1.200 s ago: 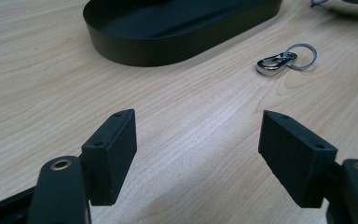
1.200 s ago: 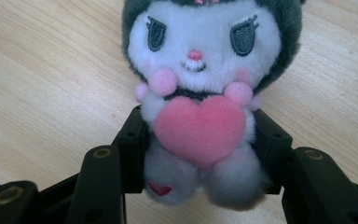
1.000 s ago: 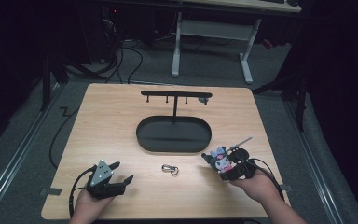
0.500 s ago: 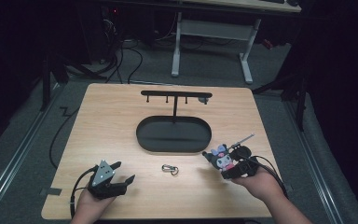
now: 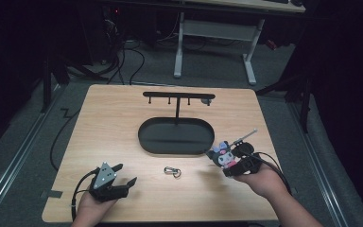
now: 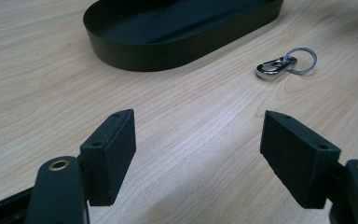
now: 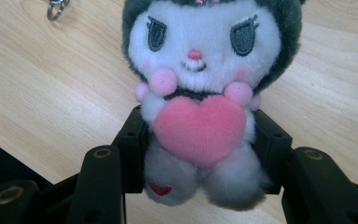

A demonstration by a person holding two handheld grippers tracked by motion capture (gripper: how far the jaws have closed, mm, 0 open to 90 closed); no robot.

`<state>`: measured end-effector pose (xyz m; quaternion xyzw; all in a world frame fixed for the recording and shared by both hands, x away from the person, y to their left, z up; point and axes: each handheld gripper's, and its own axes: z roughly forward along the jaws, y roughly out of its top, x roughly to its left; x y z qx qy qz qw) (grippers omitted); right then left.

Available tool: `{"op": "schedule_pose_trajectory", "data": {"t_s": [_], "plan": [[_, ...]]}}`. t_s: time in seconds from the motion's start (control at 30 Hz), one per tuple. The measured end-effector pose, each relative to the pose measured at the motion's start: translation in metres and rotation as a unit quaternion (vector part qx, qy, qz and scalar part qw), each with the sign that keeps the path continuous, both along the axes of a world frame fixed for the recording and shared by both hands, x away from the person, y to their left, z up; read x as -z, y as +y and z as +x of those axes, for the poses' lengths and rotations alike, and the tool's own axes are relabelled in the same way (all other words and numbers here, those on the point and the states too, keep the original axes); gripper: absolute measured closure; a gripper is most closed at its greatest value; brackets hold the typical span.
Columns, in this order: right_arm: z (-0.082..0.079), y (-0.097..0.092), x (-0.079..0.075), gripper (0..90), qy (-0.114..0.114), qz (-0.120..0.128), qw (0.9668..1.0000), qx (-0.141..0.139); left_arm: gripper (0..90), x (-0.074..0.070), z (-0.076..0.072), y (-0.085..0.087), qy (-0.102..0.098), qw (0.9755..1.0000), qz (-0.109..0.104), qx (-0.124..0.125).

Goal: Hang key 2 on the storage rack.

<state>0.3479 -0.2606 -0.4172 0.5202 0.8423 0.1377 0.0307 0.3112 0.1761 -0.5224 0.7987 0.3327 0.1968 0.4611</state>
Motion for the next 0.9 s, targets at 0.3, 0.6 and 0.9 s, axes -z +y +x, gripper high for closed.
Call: {"op": "schedule_pose_trajectory", "data": {"t_s": [0.3,0.6,0.9], "plan": [[0.016,0.007,-0.019,49.7,0.002,0.003,1.0,-0.005,27.6,0.0,-0.003,0.004,-0.001,1.0,0.005,-0.002],[0.029,0.013,-0.039,49.6,-0.005,0.003,0.9999,-0.009,27.6,0.0,-0.003,-0.002,-0.001,0.9999,0.012,0.008],[0.039,0.015,-0.054,49.6,-0.009,0.008,0.9999,-0.008,27.5,0.0,-0.002,0.001,0.002,1.0,0.008,0.005]]}}
